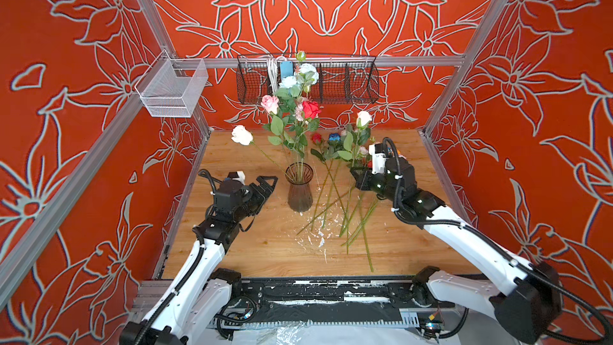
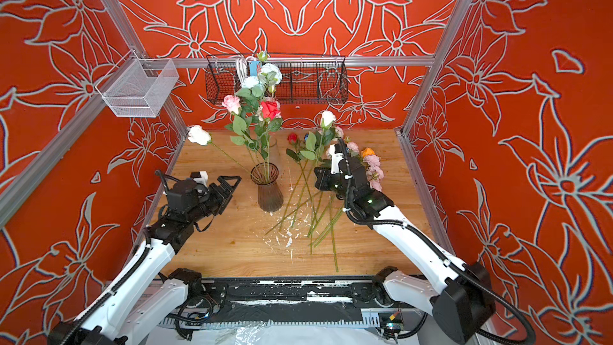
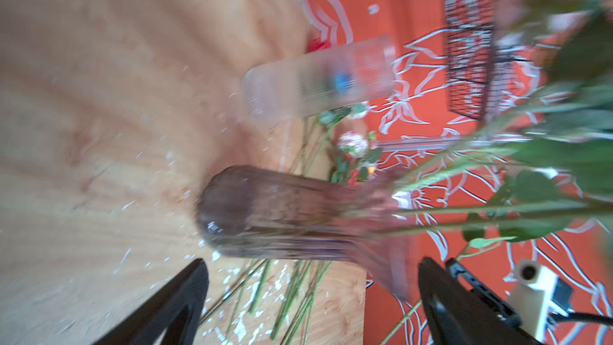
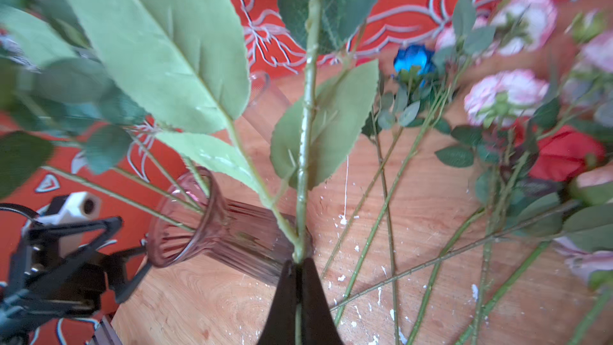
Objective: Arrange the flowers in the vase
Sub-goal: 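Lift the white rose high out of the pile with the right gripper, then carry the white rose over the pink vase and lower its stem in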
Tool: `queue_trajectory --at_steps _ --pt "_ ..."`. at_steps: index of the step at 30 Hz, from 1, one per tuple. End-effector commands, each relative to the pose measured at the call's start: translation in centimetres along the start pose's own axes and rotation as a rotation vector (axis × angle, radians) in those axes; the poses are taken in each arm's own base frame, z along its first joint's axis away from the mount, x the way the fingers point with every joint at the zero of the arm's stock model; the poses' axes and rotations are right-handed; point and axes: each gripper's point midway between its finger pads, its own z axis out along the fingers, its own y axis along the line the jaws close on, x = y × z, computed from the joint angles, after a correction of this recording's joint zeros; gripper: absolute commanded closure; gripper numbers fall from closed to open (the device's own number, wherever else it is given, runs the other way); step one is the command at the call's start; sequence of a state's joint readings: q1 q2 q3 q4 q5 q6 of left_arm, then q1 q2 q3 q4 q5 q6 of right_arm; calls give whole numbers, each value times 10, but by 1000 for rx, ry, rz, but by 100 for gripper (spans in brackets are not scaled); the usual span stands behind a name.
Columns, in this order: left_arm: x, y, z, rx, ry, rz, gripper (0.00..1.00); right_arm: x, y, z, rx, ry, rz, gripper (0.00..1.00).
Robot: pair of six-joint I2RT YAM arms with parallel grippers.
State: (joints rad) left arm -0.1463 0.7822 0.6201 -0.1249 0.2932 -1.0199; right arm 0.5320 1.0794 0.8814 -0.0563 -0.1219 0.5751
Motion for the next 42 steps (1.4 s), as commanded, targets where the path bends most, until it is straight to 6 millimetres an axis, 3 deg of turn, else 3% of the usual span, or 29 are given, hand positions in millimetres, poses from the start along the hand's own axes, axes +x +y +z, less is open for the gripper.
queue_trajectory --at_steps 1,4,6,13,18,23,29,34,38,42 --pt "-19 -21 -30 28 -126 77 1 -36 19 -18 -44 -142 -67 100" --pt "-36 -28 -56 58 -264 54 1 -68 46 -33 -124 -244 -110 100" --pt "-41 -21 -68 59 -330 0 1 -86 64 -40 -175 -307 -141 100" --pt "-34 40 -81 16 -453 -205 3 -128 112 -44 -285 -431 -184 100" --pt "-31 60 -74 -19 -464 -270 5 -141 140 -42 -324 -474 -239 100" --pt "-29 57 -62 -47 -414 -257 4 -159 166 -43 -370 -546 -289 100" --pt "-21 51 -42 2 -335 -254 3 -194 204 -46 -450 -661 -322 100" --pt "-12 44 -32 40 -270 -229 3 -220 221 -28 -460 -728 -326 100" --pt "-9 51 -33 21 -266 -221 2 -214 224 4 -459 -665 -312 100" --pt "-12 56 -39 22 -308 -212 1 -181 217 28 -436 -578 -333 100"
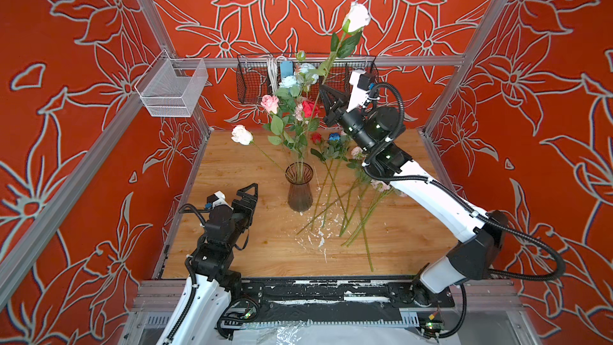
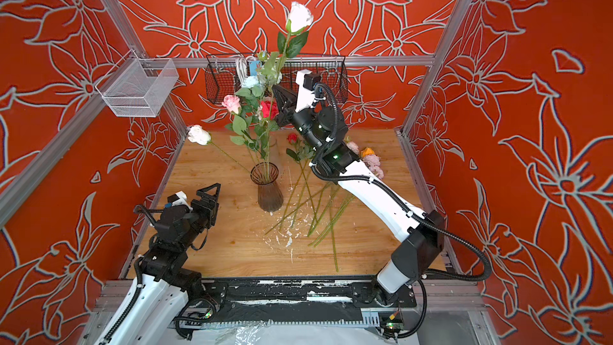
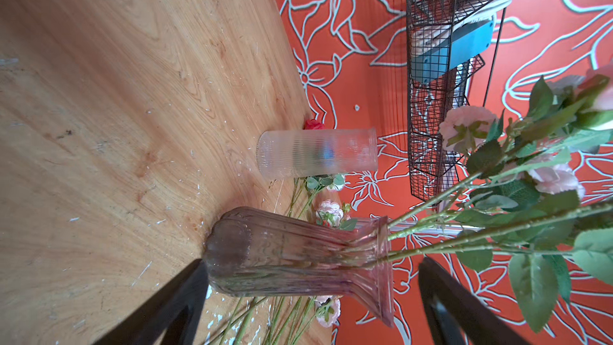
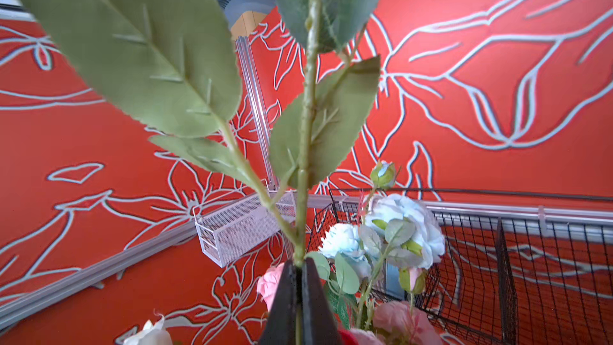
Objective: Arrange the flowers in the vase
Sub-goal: 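Carry the white rose over the pink vase and lower its stem in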
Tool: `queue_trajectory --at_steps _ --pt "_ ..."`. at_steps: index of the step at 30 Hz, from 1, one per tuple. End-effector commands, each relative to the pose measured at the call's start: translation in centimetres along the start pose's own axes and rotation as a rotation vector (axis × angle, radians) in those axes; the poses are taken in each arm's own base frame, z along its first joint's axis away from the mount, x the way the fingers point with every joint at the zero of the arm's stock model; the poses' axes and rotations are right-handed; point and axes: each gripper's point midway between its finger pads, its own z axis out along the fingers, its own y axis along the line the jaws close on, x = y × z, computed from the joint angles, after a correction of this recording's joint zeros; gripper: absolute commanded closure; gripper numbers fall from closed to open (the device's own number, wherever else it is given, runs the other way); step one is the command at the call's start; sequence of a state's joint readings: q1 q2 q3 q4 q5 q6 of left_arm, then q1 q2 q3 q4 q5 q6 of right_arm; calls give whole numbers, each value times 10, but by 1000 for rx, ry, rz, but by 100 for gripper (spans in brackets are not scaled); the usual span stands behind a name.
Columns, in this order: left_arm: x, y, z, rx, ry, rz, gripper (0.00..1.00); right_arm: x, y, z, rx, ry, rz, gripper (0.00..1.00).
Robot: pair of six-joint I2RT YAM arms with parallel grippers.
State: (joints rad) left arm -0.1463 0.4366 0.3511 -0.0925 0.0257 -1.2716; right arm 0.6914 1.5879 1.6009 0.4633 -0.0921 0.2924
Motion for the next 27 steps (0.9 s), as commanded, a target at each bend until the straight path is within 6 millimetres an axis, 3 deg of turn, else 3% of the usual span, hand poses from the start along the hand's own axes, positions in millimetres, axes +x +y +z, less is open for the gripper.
queue_trajectory --at_steps 1,9,12,14,21,27 --pt "-3 -1 -4 24 -26 21 1 28 6 -4 -9 61 -10 100" --pt "-2 -10 -4 69 -19 59 1 120 4 -38 37 269 -38 98" --pt "2 -11 -1 58 7 64 1 142 9 -49 53 355 -71 70" --pt "4 -11 2 56 21 64 1 149 11 -56 68 402 -100 59" --pt "8 -5 11 27 46 38 2 156 10 -86 182 506 -223 46" --pt "9 -6 16 12 58 32 2 147 -4 -112 264 551 -239 37"
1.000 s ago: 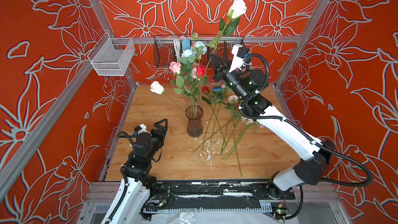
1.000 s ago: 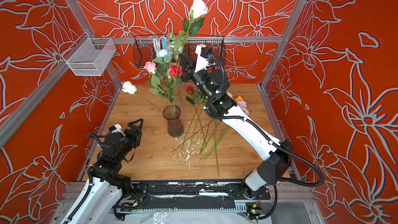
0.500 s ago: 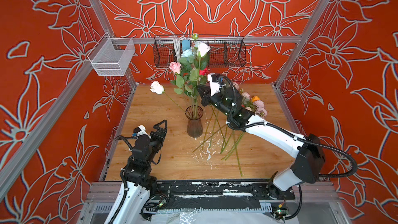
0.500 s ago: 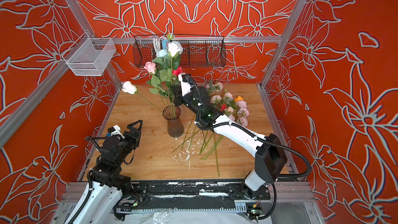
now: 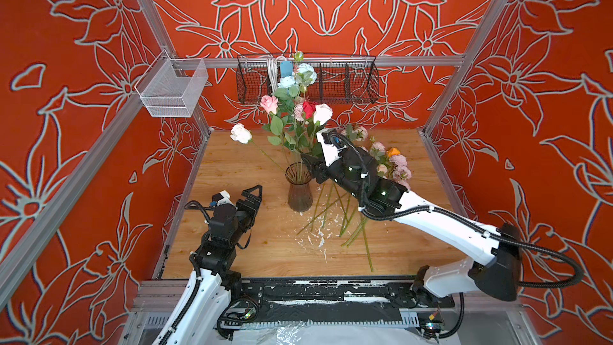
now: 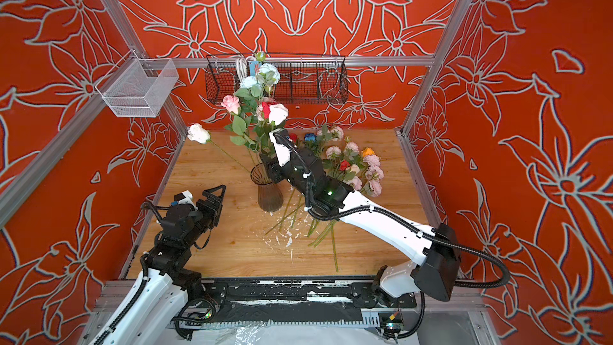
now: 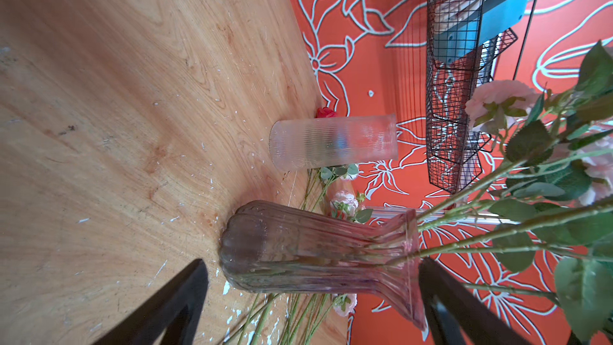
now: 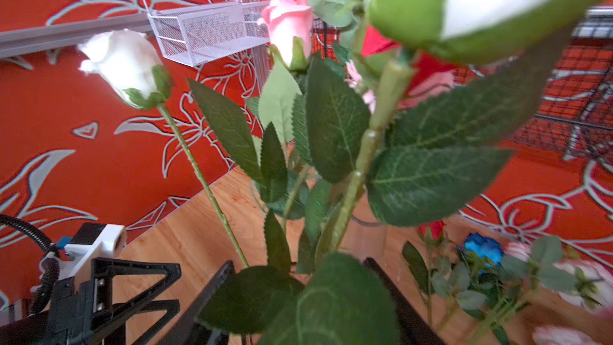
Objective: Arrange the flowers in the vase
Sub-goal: 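Carry the white rose over the pink vase and lower its stem in, then open the right gripper and withdraw it toward the flower pile, then lower the right gripper into the pile and grasp a pink rose stem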
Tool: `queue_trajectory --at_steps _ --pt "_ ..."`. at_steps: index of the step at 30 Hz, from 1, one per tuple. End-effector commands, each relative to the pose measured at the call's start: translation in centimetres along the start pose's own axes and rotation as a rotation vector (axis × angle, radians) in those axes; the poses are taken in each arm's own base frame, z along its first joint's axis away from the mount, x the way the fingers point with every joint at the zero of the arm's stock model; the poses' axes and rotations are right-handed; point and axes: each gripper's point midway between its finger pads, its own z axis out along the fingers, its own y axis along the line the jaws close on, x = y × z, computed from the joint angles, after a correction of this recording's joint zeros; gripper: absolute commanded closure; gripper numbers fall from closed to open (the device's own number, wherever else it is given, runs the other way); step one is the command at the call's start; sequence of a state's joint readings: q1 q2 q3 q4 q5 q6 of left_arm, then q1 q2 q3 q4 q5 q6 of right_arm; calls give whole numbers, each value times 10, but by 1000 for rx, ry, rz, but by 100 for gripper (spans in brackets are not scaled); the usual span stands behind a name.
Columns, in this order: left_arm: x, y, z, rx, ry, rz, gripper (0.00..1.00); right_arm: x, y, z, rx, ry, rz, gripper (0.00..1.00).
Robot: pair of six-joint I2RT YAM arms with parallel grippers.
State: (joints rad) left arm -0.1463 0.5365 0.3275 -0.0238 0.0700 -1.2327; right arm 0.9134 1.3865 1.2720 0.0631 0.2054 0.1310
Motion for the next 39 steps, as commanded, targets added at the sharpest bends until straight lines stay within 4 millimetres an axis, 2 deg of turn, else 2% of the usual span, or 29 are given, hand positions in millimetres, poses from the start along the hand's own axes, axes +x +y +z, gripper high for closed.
queue_trajectory --at_steps 1,10,13,15,18,21,24,26,29,32,34,39 --pt "-2 -21 0 52 3 -4 2 10 -22 -15 104 62 -36 36" --pt "2 -31 15 40 55 -19 2 -4 -23 -46 71 59 -34 34" --pt "5 -31 19 30 73 -21 2 -3 -34 -60 116 52 -11 34" --pt "8 -27 22 17 89 -23 2 7 -48 -70 172 62 5 37" --pt "15 -13 26 -27 122 -24 2 39 -77 -85 255 115 49 44" --pt "28 8 32 -75 174 -48 1 85 -105 -97 313 183 123 57" --pt "39 26 37 -128 226 -67 1 129 -128 -102 340 275 238 68" --pt "47 33 40 -146 261 -74 1 156 -140 -99 348 332 339 72" --pt "58 37 45 -157 304 -72 1 185 -155 -90 390 385 474 71" --pt "64 38 48 -156 325 -67 1 202 -164 -74 429 357 629 54" --pt "65 37 49 -152 328 -63 1 209 -170 -63 440 315 715 47" --pt "63 30 46 -130 314 -48 1 240 -192 -45 504 246 971 42"
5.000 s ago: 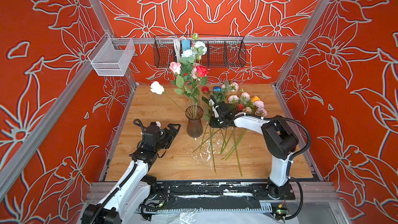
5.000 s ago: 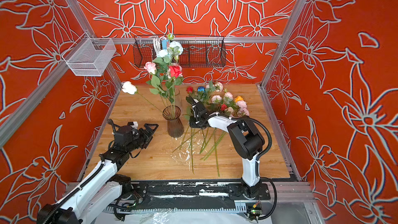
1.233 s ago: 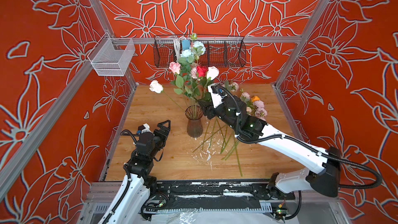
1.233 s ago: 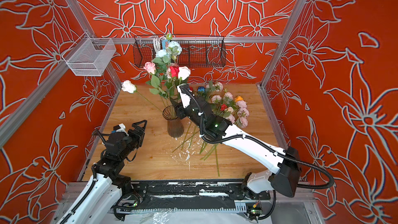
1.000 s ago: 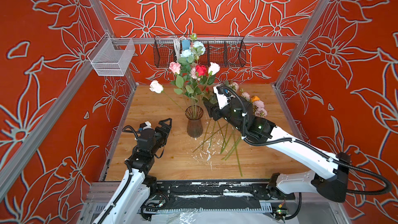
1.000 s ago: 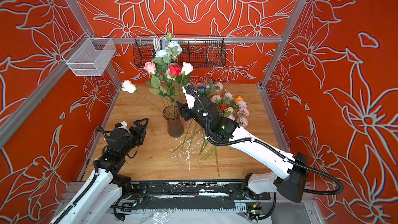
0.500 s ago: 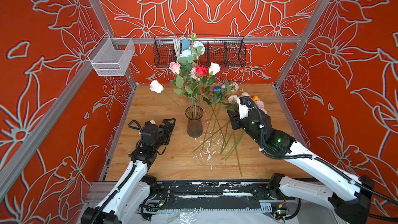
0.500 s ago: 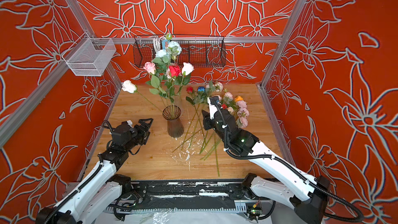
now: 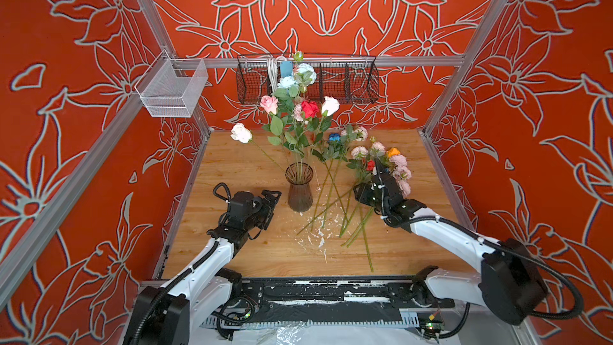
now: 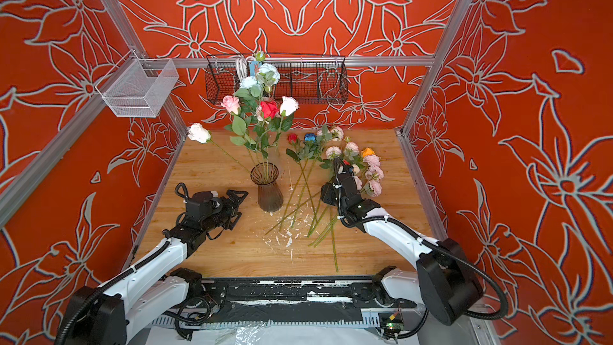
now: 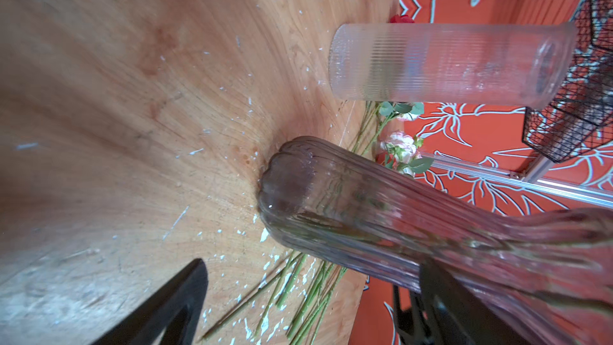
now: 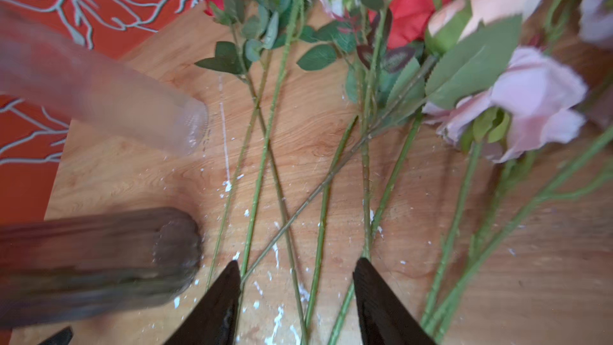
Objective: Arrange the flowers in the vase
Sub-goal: 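Lower the right gripper into the pile and grasp a pink rose stem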
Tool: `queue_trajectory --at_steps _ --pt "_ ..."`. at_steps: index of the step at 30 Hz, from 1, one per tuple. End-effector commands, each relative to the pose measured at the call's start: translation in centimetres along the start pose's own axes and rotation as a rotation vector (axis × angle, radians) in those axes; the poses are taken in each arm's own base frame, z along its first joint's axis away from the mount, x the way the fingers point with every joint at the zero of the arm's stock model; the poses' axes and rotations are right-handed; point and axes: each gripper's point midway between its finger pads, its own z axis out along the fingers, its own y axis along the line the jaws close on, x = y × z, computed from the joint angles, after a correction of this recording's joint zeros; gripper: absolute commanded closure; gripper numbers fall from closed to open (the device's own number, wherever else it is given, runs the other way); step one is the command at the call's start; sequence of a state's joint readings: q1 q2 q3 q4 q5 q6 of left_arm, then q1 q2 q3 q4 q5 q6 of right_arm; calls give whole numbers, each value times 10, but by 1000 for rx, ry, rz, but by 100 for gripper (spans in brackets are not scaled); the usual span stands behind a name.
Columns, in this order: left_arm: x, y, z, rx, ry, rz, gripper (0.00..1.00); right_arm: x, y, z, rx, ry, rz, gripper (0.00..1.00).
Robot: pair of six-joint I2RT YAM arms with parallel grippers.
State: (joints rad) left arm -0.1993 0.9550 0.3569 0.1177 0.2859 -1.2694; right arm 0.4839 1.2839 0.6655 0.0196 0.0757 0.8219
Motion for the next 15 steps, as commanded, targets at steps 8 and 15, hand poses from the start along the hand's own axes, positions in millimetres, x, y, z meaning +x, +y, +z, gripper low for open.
queue_trajectory --at_steps 8,15 --pt "-2 -6 -17 48 -54 36 2 -5 -4 64 -104 33 392 52" --pt "-8 -3 -26 69 -110 37 1 3 -10 88 -83 72 452 60"
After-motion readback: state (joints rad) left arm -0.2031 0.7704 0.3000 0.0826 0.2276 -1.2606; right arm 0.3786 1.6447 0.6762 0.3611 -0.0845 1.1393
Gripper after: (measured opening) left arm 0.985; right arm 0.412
